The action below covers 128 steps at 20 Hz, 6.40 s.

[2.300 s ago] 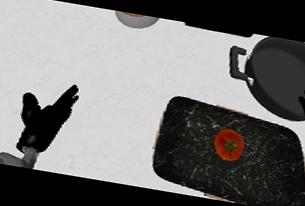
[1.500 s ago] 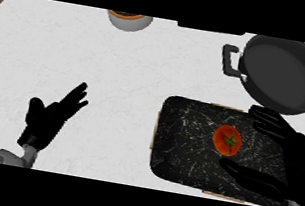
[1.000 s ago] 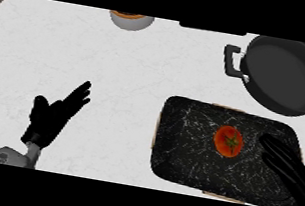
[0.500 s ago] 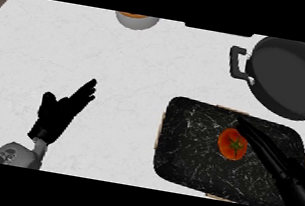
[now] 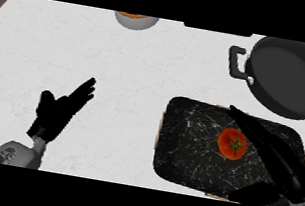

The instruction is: Pick the tomato from the tray and place it in the pot

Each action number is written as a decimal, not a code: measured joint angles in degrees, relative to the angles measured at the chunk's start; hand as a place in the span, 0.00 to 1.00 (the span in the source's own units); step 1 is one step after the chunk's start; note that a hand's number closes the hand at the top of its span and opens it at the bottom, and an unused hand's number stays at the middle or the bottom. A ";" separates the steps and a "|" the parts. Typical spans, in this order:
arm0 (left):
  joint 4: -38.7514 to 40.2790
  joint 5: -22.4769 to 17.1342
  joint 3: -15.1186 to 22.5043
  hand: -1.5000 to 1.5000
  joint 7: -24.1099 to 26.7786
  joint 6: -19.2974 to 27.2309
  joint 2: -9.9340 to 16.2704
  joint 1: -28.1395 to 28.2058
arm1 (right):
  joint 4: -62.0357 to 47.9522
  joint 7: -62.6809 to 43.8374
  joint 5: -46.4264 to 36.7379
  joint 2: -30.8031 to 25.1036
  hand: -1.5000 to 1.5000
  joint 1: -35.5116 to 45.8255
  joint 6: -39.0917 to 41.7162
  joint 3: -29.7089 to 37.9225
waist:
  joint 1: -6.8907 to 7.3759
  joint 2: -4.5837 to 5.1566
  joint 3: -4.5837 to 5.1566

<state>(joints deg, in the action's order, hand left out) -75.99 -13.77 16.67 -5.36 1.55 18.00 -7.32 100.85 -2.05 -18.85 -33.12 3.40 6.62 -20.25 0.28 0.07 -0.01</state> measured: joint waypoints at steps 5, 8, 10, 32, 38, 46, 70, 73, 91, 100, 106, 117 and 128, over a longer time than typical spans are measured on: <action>0.98 2.40 -1.51 0.50 1.12 -0.91 -1.74 0.58 | -5.06 7.06 -2.26 2.14 0.00 -0.04 0.11 4.14 | -0.20 -0.04 -0.01; 1.37 2.96 -2.81 0.50 0.81 -1.99 -2.28 0.42 | -8.75 11.03 -1.52 3.14 0.00 0.68 1.89 6.85 | -0.22 -0.05 0.00; 0.63 3.58 -2.94 0.50 0.16 -2.02 -2.74 0.48 | -10.19 13.70 -0.04 3.27 0.00 0.35 3.83 8.11 | -0.23 -0.06 -0.01; -2.42 7.58 -7.00 0.50 -2.42 -5.41 -5.58 2.05 | -41.85 34.11 1.04 14.09 1.00 11.12 12.73 12.99 | 0.01 -0.09 0.09; -3.25 8.24 -7.74 0.50 -2.70 -6.28 -5.97 3.00 | -48.39 42.16 -2.88 15.22 1.00 13.66 9.03 13.47 | -0.13 -0.64 0.63; -3.16 8.79 -8.76 0.50 -3.51 -7.05 -6.43 2.18 | -55.24 50.87 -1.96 17.12 1.00 15.74 6.86 15.74 | -0.13 -0.80 0.79; -3.27 9.16 -7.42 0.50 -2.63 -8.24 -7.66 0.54 | -69.28 51.84 14.00 -20.02 1.00 23.56 18.80 27.68 | 3.50 2.03 -0.97; -3.08 9.44 -7.14 0.50 -2.50 -8.14 -7.92 0.52 | -69.31 52.88 14.00 -22.29 1.00 24.76 17.89 27.42 | 3.79 1.96 -0.89; -1.20 10.62 -6.54 0.50 -2.96 -8.13 -8.81 -1.62 | -71.67 54.50 5.29 -25.10 1.00 38.29 13.58 16.80 | 5.19 1.71 -0.34; -1.03 10.74 -7.03 0.50 -3.10 -8.31 -8.73 -1.66 | -75.63 55.72 -5.72 -18.58 1.00 46.10 4.03 8.88 | 4.59 1.50 -0.23; -0.52 10.87 -7.50 0.50 -2.58 -8.23 -8.78 -1.34 | -79.29 52.48 -15.82 -13.51 1.00 50.14 -5.15 2.61 | 4.35 1.41 -0.14; -1.22 11.12 -8.06 0.50 -2.57 -8.18 -8.71 -0.49 | -91.05 43.65 -25.33 -4.81 0.00 55.41 -0.11 -3.85 | 3.55 1.19 -0.13; -1.26 10.70 -8.97 0.50 -2.78 -8.35 -8.44 -0.28 | -96.05 47.83 -3.74 -2.64 0.00 60.10 12.34 17.34 | 2.40 0.97 -0.20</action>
<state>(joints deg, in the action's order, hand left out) -77.25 -3.06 7.70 -8.14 -6.80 9.55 -7.60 4.80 45.78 -22.59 -35.76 63.50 18.96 -2.92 2.68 1.04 -0.20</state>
